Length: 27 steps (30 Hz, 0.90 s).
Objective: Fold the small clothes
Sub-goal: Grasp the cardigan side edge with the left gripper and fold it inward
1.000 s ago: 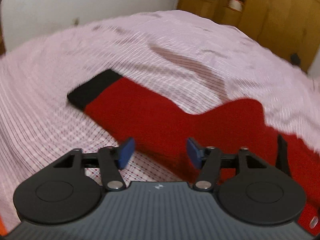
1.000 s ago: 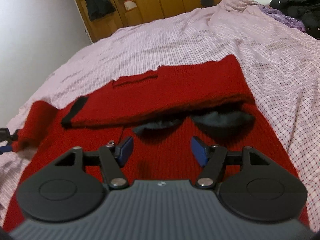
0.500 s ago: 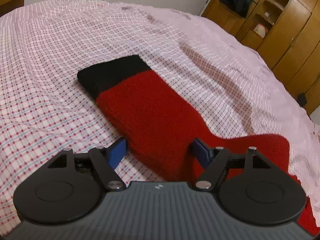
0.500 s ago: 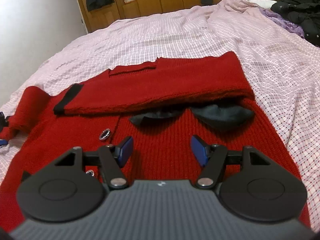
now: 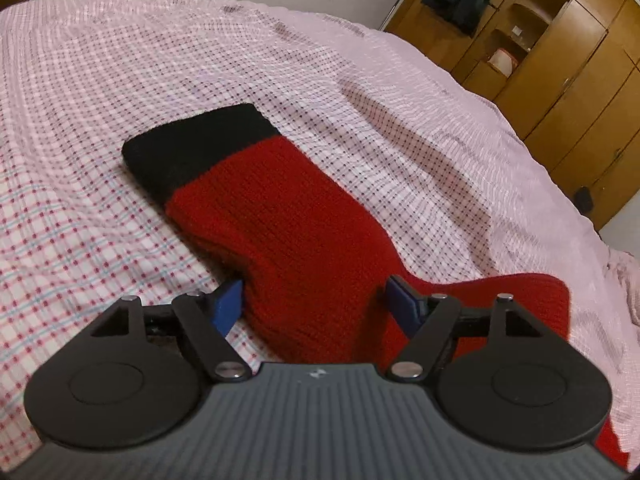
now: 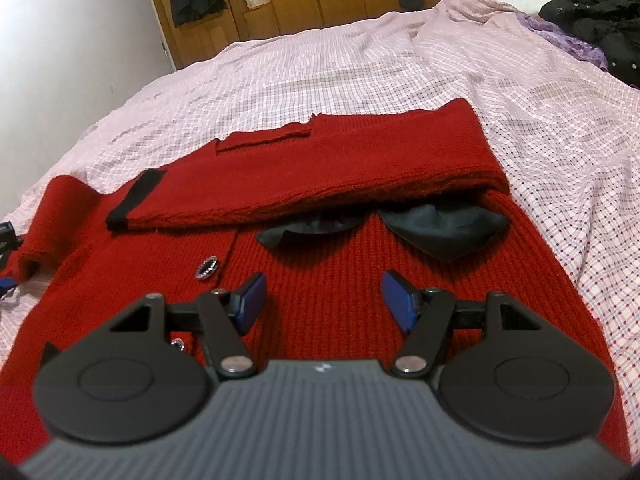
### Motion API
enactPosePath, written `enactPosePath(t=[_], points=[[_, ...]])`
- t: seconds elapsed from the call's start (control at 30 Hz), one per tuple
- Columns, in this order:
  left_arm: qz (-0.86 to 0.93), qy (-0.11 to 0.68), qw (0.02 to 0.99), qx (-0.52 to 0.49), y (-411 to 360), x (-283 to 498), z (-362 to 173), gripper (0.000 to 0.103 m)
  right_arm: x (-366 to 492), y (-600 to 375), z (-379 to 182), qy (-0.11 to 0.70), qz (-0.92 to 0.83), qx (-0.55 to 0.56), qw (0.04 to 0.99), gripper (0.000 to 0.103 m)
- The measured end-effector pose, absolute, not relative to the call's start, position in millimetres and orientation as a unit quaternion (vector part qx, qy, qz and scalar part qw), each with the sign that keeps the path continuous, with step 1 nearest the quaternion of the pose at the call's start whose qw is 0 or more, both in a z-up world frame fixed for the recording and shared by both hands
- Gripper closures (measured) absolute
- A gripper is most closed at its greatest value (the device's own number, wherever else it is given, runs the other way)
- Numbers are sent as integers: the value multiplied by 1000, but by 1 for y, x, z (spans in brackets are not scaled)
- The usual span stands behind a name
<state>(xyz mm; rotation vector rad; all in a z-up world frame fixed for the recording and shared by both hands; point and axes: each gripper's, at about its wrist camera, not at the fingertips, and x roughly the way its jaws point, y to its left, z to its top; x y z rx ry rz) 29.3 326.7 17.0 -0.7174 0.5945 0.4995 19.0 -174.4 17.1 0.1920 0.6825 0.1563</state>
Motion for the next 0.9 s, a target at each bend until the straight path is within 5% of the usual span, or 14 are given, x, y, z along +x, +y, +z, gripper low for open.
enactPosePath(t=[0.27,0.7,0.77,0.8,0.9], points=[[145,269,836,-456,311,-6,19,25,18,-176,16,330,78,103,935,37],[167,230,871,-401,303,36,22,27,17,-181,20,325,84,119,934,37],[163,244,866,-404,311,48,17,41,17,-182,20,324,85,119,935,37],[155,245,865,-410,314,50,17,58,17,-182,20,324,85,120,935,37],[111,213,885,-398,310,42,29,68,16,-185,21,321,85,125,935,37]])
